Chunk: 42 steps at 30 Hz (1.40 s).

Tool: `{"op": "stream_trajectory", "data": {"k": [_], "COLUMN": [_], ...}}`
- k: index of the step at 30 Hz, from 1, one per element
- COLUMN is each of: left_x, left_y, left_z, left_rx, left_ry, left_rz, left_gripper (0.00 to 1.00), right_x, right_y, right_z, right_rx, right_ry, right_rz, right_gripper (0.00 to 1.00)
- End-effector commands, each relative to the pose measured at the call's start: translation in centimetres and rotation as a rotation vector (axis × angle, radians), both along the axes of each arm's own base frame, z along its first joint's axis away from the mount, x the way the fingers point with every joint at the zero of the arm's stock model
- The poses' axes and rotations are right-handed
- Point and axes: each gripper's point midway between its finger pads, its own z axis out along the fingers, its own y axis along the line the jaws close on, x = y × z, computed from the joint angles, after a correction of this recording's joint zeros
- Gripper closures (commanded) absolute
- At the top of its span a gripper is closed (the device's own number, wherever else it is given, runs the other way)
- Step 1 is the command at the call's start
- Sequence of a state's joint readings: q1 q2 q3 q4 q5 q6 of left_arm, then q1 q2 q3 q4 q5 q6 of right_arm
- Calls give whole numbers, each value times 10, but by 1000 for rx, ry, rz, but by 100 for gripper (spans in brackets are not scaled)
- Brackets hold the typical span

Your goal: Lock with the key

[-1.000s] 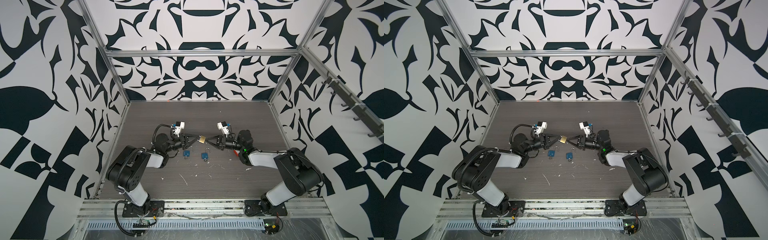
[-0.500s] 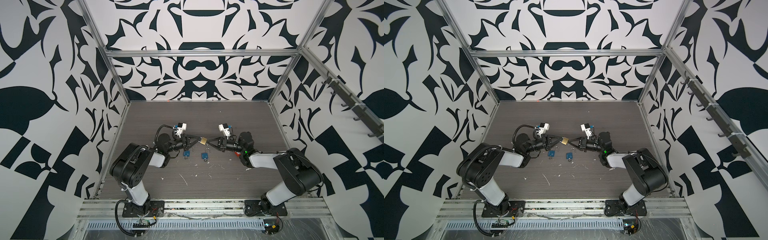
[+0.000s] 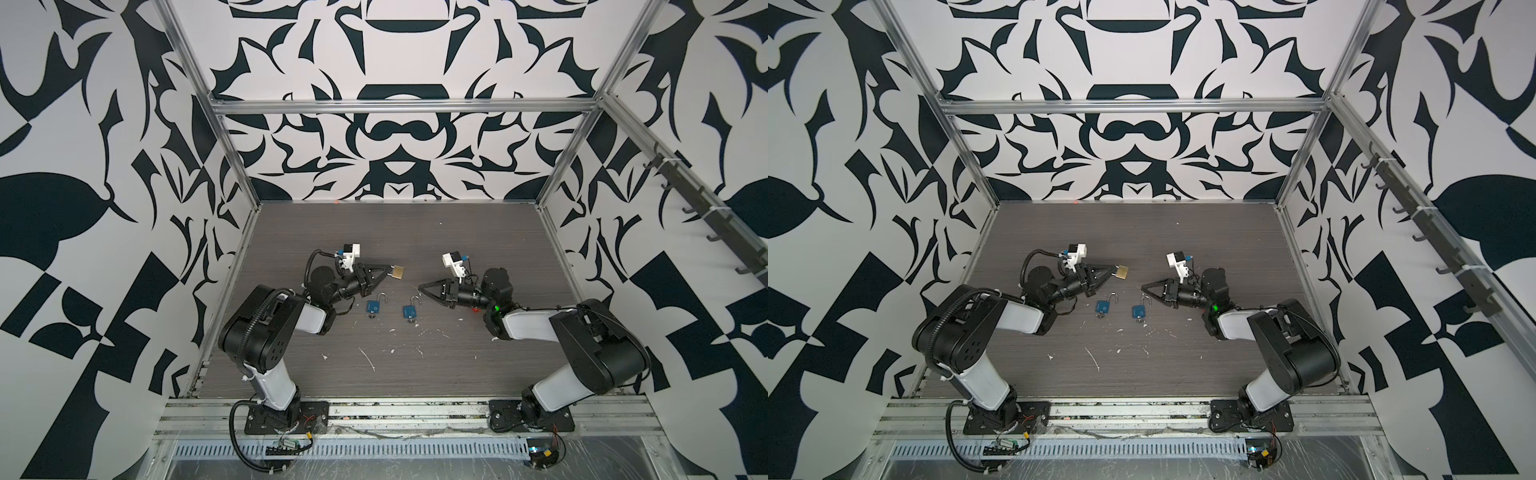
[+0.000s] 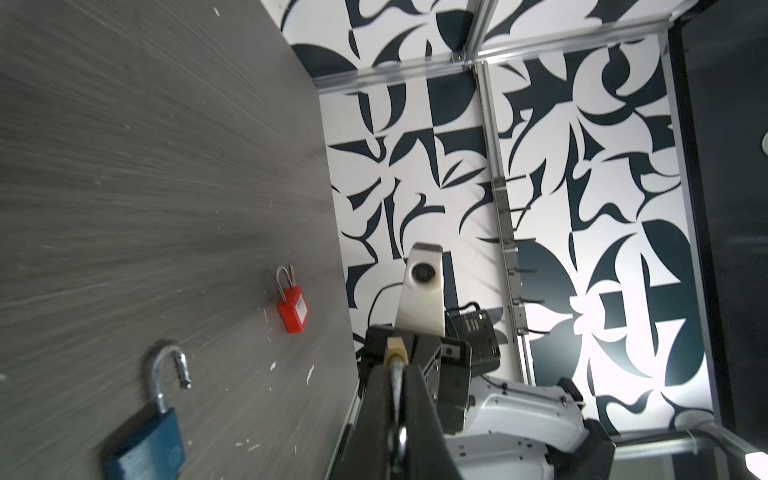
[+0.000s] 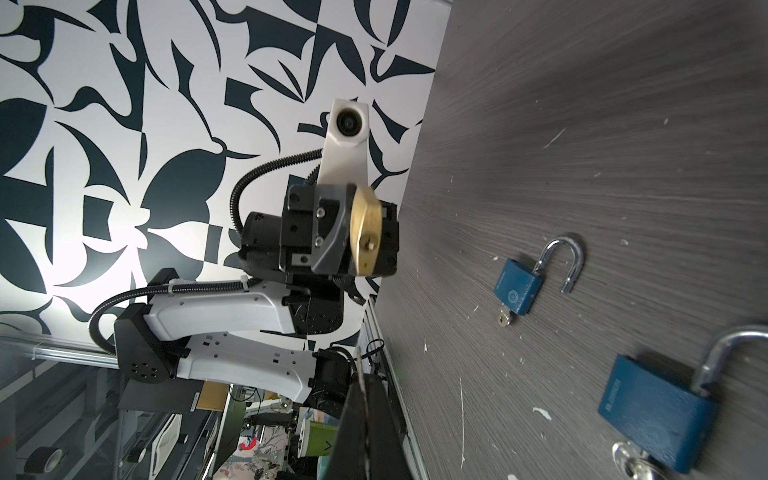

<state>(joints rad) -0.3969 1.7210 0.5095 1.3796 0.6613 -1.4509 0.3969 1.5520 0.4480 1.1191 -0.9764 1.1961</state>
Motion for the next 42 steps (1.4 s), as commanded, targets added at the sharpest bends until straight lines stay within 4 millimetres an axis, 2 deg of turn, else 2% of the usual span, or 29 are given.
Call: {"op": "stream_trajectory", "data": {"k": [1,3,4,6,8,9,11,19,24,28,32,38,42], "left_x": [8,9,8,6,3,2,-2,-11,-12,-16,-18,-23,-27], "left_y": [2,-1,-4,-11,-22,-25,-36,-60,-61,-65,-70,-86,-95], "left_z": [10,11,13,15,17,16,13,-5,-21,-35,-35,-20,-20], "left_rx": [-23,-23,-23,-21,-24,-23,-16,77,226,438,503,388,381], "left_ry": [-40,-46,-55,-74,-74,-71,-70,-57,-74,-107,-94,-140,-154], "left_rz": [36,18,0,-61,-148,-166,-223,-309,-264,-239,-265,-345,-374], "left_gripper": [100,100,100,100,100,100,100,100,100,100,100,100,100], "right_x": [-10,-6,-1,8,12,15,17,29,35,35,36,38,40], "right_y": [0,-6,-13,-34,-62,-70,-81,-97,-111,-118,-127,-130,-133], "right_z": [14,6,-5,-35,-67,-72,-75,-83,-91,-101,-108,-117,-122], "right_rx": [15,-17,-56,-194,-434,-494,-520,-563,-606,-638,-655,-679,-697], "right_ry": [-79,-47,-6,82,109,97,94,115,115,137,151,162,159], "right_rz": [36,3,-36,-144,-273,-319,-385,-498,-583,-617,-668,-680,-696], "right_gripper": [100,100,100,100,100,100,100,100,100,100,100,100,100]}}
